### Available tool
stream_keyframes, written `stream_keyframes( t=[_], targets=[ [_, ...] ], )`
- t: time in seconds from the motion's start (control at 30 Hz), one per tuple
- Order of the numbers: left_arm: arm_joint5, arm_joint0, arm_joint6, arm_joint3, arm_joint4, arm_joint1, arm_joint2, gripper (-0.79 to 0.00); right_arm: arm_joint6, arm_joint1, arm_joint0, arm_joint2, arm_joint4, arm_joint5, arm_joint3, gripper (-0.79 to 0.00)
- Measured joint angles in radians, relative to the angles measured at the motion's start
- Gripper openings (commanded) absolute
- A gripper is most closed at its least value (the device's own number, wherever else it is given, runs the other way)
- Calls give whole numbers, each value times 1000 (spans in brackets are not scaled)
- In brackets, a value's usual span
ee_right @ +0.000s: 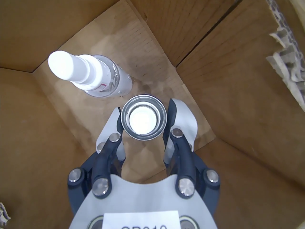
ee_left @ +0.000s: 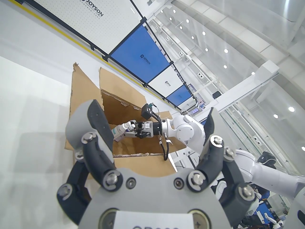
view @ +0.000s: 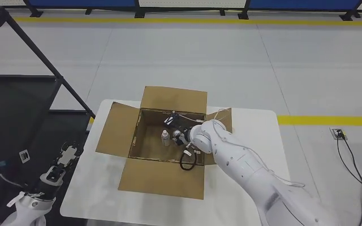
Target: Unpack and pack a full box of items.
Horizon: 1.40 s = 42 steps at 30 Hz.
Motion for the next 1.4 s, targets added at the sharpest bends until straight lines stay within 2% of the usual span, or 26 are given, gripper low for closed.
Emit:
stream_keyframes(
  t=[0.13,0.33,0.4,0.43,0.53,0.57,0.8,1.0,1.4],
  targets=[
    [0,0,0,0,0,0,0,0,-14,-20,7,-1,-4,-9,41,-400],
    [0,0,0,0,0,0,0,0,-24,-46,14,-2,-14,-8,84,-409],
    [0,0,0,0,0,0,0,0,-26,-53,16,-2,-17,-10,96,-477],
    [0,0,0,0,0,0,0,0,-28,-58,17,-2,-18,-11,105,-573],
    [0,0,0,0,0,0,0,0,-34,-68,21,0,-21,-15,124,-757],
    [0,0,0,0,0,0,0,0,-36,-70,22,1,-22,-16,129,-785],
    [0,0,0,0,0,0,0,0,-53,-76,20,14,-35,-21,143,-785],
    [0,0,0,0,0,0,0,0,-80,-64,2,29,-67,21,104,-785],
    [0,0,0,0,0,0,0,0,-44,11,-91,106,-161,154,-136,-785]
  ],
)
